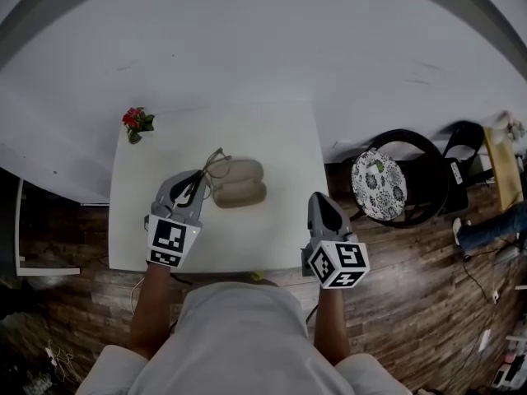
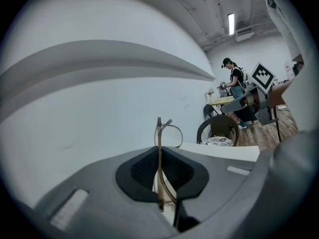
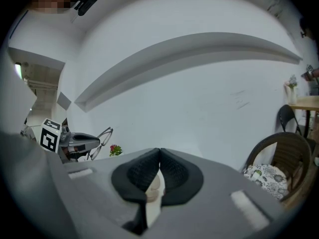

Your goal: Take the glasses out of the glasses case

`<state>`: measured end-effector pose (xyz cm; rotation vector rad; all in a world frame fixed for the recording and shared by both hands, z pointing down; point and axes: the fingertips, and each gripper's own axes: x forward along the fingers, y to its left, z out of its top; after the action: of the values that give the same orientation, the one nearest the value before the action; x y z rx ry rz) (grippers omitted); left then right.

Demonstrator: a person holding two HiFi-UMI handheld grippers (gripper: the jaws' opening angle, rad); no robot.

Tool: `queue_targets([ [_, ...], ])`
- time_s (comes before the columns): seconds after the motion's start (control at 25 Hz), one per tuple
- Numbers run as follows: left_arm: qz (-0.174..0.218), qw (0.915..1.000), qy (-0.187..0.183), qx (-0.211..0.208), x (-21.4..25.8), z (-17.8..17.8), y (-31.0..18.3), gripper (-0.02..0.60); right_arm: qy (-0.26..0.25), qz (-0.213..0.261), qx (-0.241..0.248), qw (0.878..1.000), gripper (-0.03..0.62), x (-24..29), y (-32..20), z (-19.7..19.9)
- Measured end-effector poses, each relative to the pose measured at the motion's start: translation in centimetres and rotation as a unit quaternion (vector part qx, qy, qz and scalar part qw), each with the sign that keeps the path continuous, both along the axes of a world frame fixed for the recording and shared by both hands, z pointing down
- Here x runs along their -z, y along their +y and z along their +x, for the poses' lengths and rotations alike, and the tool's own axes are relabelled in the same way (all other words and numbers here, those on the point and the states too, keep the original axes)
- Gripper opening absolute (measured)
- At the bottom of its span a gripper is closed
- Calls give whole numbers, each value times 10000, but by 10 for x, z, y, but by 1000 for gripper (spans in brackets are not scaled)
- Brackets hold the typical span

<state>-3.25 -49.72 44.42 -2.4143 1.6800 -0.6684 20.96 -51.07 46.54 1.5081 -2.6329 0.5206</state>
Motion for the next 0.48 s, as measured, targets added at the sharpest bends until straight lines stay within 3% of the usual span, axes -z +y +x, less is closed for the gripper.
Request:
queue_targets([
  [0.16,203,9996,29,180,14,-11,14,23,20,41,76,10000,3,3,1,-7],
  [0.48,683,9956,425,491,38,-26,37,23,75,163,219,9996,3,12,3,-17],
])
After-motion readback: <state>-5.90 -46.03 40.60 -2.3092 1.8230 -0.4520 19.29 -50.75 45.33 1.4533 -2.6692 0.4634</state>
